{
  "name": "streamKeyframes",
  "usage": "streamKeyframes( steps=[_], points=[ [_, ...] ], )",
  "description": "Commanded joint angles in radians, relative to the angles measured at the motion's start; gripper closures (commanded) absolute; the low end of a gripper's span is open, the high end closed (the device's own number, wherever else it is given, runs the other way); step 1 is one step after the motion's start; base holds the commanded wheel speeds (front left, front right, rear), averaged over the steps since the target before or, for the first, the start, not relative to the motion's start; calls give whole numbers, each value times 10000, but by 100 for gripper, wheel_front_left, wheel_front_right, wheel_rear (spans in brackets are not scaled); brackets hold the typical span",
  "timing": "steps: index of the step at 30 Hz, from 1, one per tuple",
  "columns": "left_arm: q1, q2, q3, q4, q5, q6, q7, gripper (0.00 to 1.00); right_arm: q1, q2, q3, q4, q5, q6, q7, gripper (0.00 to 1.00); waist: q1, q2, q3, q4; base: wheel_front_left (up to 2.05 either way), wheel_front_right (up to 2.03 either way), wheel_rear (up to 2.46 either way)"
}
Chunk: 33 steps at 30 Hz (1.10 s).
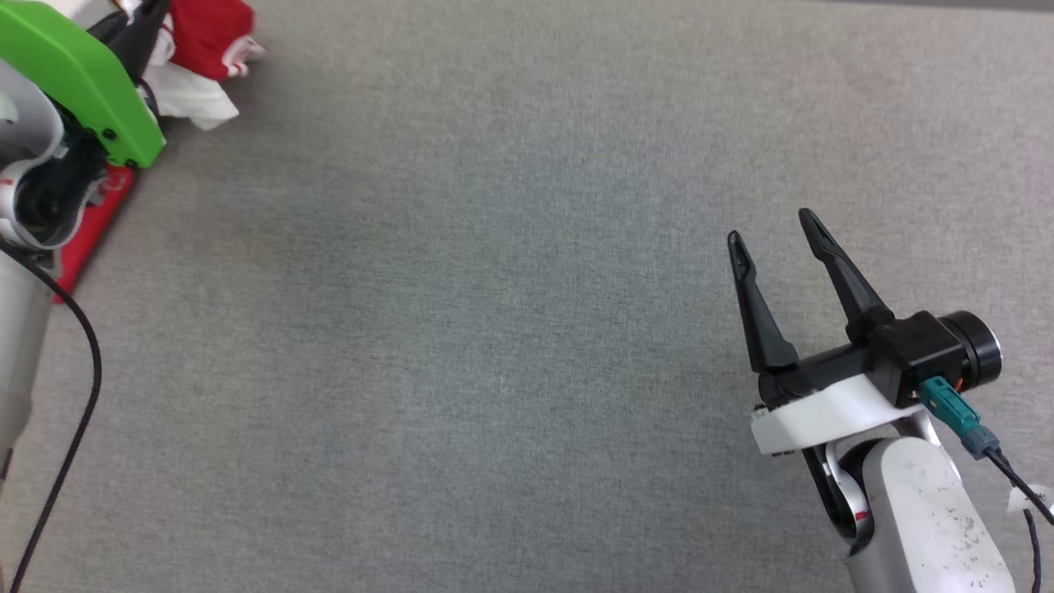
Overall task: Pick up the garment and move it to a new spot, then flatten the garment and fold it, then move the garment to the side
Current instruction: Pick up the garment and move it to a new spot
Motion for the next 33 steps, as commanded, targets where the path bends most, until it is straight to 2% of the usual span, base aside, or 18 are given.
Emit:
streamKeyframes(
  steps=[1, 5, 10, 16, 22, 27, 32, 33],
  points=[
    [238, -56, -83, -341, -68, -28, -70, 100, 160, -27, -88, 66, 130, 2, -49, 0, 1, 119, -954, 321, 0, 0, 0],
    [333, -179, -367, -1305, 83, -20, -106, 100, 311, -27, -230, 136, 311, 2, -49, 0, 1, 119, -1529, 336, 0, 0, 0],
    [415, -757, -742, -2333, 164, 187, -56, 100, 497, -27, -406, 180, 505, 2, -49, 0, 1, 119, -2091, 195, 0, 0, 0],
    [572, -1847, -1430, -3158, 245, 424, -51, 100, 613, -27, -733, 176, 637, 2, -49, 0, 1, 119, -2501, -217, 0, 0, 0],
    [813, -3219, -2377, -2970, 346, 439, -193, 100, 569, -27, -1395, 99, 681, 2, -49, 0, 1, 119, -2602, -935, 0, 0, 0],
    [1549, -4359, -3578, -2603, 445, 363, -182, 100, 495, -27, -2216, 59, 652, 2, -49, 0, 1, 119, -2447, -1466, 0, 0, 0],
    [2661, -5137, -5052, -2063, 696, 256, -191, 100, 434, -27, -2641, 81, 665, 2, -49, 0, 1, 119, -2296, -1784, 0, 0, 0],
    [3334, -5383, -5985, -1650, 808, 196, -105, 100, 399, -27, -2678, 72, 668, 2, -49, 0, 1, 119, -2220, -1842, 0, 0, 0]
  ],
)
